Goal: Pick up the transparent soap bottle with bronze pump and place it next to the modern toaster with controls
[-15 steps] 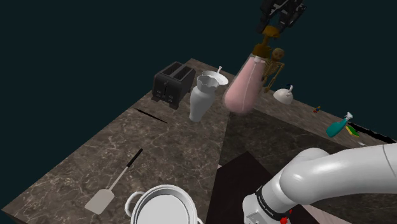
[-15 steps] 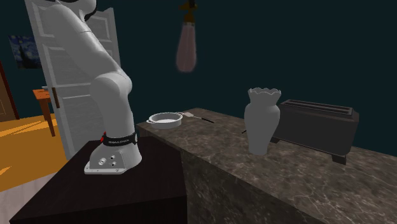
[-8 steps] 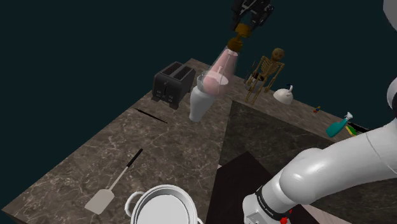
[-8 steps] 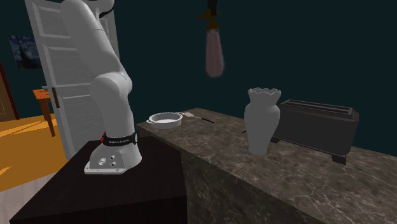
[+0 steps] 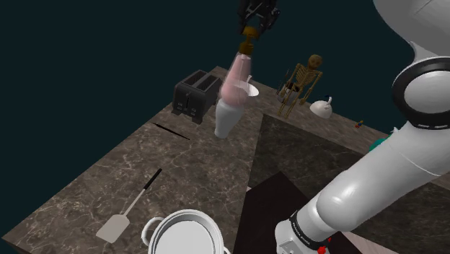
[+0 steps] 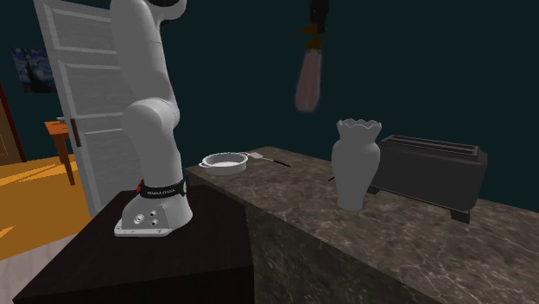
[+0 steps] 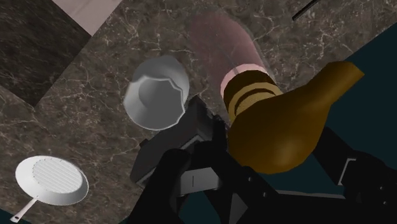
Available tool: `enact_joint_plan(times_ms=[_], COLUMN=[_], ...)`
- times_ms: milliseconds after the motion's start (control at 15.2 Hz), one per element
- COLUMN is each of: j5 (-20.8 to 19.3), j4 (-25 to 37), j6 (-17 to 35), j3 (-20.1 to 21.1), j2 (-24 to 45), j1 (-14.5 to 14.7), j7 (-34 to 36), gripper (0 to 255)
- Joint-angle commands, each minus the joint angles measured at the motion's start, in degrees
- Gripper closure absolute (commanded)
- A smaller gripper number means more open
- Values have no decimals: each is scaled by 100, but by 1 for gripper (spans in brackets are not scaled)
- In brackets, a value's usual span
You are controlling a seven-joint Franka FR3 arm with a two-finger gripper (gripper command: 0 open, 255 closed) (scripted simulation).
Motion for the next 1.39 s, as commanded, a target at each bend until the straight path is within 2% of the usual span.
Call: enact_joint_plan(times_ms=[0,264,726,1320], j5=[-55,-164,-115,-77], j4=[447,1503,285,-881], j6=[35,-54,711,1537], j3=[2,8,-10,-20], j2=[479,1453,1001,662], j1=[-3,24,-9,-26], j7=[-18,-25,-103,-181], gripper=[255,255,255,255])
